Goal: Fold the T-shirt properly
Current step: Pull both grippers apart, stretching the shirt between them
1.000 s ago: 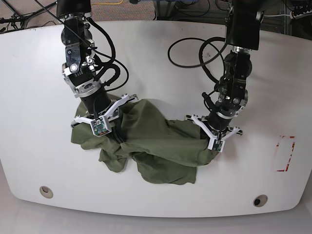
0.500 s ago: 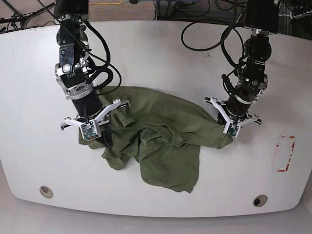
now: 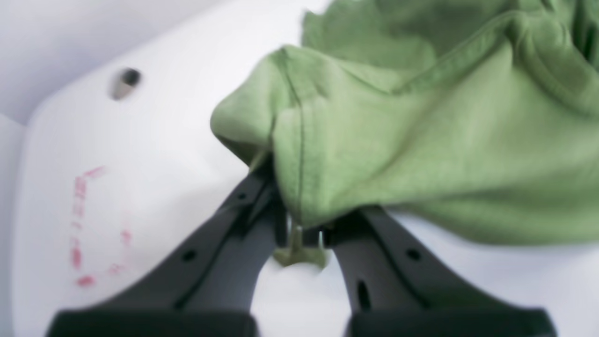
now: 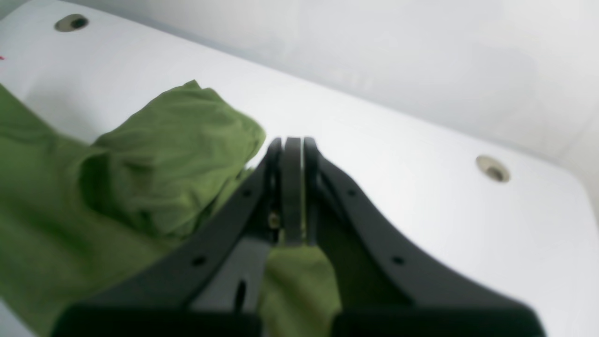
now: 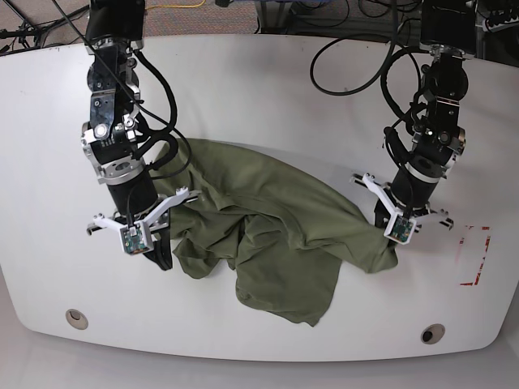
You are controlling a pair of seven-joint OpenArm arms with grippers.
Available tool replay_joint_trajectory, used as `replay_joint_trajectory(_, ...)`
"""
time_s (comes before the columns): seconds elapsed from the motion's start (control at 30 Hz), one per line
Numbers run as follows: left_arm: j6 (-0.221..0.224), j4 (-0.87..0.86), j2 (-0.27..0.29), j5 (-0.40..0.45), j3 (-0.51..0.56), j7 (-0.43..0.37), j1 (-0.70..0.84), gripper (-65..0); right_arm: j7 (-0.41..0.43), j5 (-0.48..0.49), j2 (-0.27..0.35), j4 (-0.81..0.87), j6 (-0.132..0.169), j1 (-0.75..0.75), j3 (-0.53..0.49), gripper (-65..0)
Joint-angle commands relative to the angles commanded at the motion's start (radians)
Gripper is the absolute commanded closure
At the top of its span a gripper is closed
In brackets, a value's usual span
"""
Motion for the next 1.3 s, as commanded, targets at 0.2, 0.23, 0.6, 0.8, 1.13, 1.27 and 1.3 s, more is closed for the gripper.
replay_joint_trajectory(0.2,0.002,0.007,0.003,0.004,0.006,0.004,-0.035,-0.1,0.004,0.000,-0.003,-0.002,-0.003,0.044,-0.011,0.0)
replay_joint_trajectory(0.23,0.003,0.008,0.011,0.007,0.013,0.004,-0.056,0.0,0.005,0.001,-0.003,-0.001,-0.002,0.069,-0.032,0.0)
replay_joint_trajectory(0.6,0.007,-0.005,0.030,0.012,0.042,0.001,-0.053,0.0,-0.009,0.006,-0.009,-0.081,-0.004,0.144,-0.063,-18.2)
replay_joint_trajectory(0.8,-0.001,-0.012,0.047,0.017,0.047,0.000,0.046,-0.1,-0.015,0.017,-0.033,-0.208,-0.005,0.189,-0.068,-44.2)
replay_joint_trajectory(1.13,-0.024,-0.032,0.062,0.017,0.023,-0.016,0.147,-0.1,0.019,0.025,-0.096,-0.479,0.017,0.251,-0.009,-51.0)
replay_joint_trajectory(1.27,-0.022,-0.042,0.061,0.019,0.022,-0.020,0.161,-0.1,0.049,0.024,-0.097,-0.542,0.026,0.259,0.028,-51.8)
replay_joint_trajectory(1.3,-0.021,-0.045,0.060,0.019,0.022,-0.021,0.162,-0.1,0.056,0.024,-0.096,-0.554,0.028,0.259,0.038,-52.1)
